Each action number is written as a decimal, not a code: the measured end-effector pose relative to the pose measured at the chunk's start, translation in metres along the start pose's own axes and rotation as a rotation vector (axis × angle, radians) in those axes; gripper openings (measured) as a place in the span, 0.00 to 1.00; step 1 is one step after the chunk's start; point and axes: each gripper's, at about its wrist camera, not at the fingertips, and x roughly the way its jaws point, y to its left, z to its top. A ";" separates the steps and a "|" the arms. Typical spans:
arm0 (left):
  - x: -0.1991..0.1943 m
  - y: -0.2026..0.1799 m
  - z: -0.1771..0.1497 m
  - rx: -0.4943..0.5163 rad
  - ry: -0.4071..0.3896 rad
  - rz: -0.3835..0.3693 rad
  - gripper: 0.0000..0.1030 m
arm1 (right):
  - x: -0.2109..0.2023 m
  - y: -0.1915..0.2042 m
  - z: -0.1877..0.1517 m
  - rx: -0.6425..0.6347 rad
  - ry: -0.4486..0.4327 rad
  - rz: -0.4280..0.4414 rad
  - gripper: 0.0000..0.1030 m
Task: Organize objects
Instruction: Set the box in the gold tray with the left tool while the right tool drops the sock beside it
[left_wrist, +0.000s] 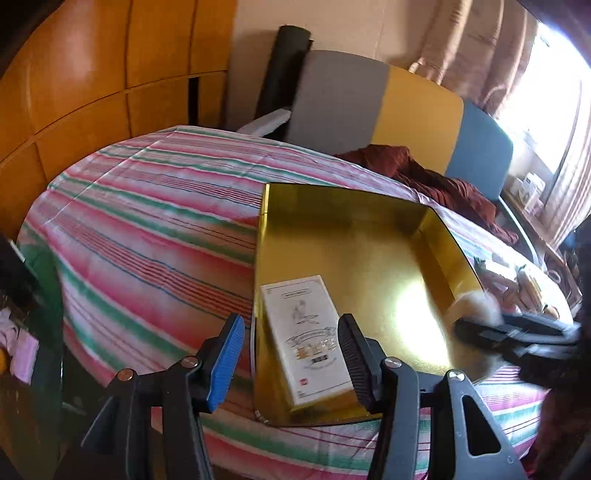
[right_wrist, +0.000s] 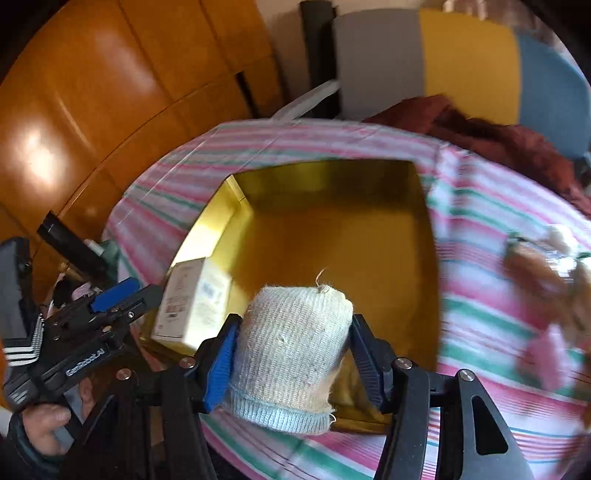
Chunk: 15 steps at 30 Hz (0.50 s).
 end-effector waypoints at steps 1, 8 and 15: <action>-0.003 0.003 0.000 -0.007 -0.008 0.001 0.52 | 0.008 0.004 -0.001 0.004 0.017 0.028 0.60; -0.026 0.002 0.005 -0.037 -0.061 -0.021 0.52 | 0.004 0.006 -0.018 0.018 0.020 0.053 0.68; -0.036 -0.025 0.012 0.024 -0.082 -0.043 0.52 | -0.018 0.010 -0.033 -0.020 -0.057 -0.049 0.81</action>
